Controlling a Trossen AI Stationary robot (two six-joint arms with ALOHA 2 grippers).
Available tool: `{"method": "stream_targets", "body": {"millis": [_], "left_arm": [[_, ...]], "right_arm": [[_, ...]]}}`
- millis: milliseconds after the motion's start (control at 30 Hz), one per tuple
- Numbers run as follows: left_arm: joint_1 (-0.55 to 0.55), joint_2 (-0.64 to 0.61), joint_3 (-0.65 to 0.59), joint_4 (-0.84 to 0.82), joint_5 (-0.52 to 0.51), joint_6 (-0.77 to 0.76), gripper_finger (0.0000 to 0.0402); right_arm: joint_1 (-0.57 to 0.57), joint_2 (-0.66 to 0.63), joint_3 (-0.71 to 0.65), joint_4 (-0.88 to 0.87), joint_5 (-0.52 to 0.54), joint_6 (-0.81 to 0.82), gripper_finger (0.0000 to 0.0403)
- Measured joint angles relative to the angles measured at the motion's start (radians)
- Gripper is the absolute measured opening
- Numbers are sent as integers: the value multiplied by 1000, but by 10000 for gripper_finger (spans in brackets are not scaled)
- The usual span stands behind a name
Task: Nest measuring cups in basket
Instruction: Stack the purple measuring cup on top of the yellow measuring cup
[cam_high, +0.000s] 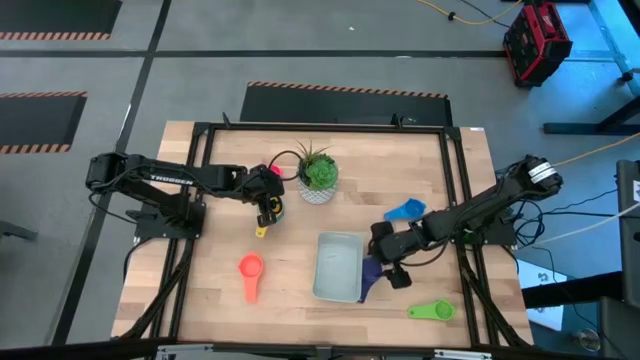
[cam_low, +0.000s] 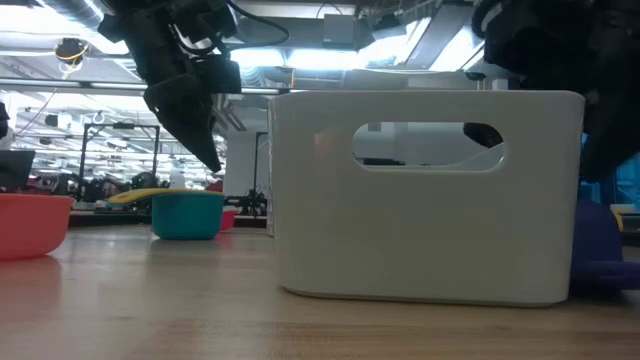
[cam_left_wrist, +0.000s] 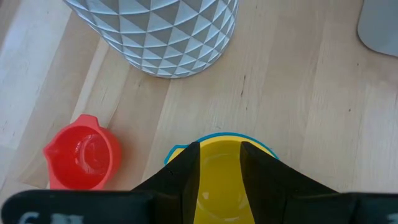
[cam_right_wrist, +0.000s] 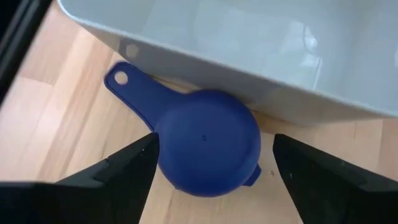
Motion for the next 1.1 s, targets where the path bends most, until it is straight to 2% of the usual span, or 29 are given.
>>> {"method": "stream_targets", "body": {"millis": [400, 1100], "left_arm": [[0, 0, 0, 0, 0, 0, 108], [0, 0, 0, 0, 0, 0, 108]], "right_arm": [[24, 116, 5, 120, 0, -24, 320], [24, 119, 2, 142, -7, -20, 320]]}}
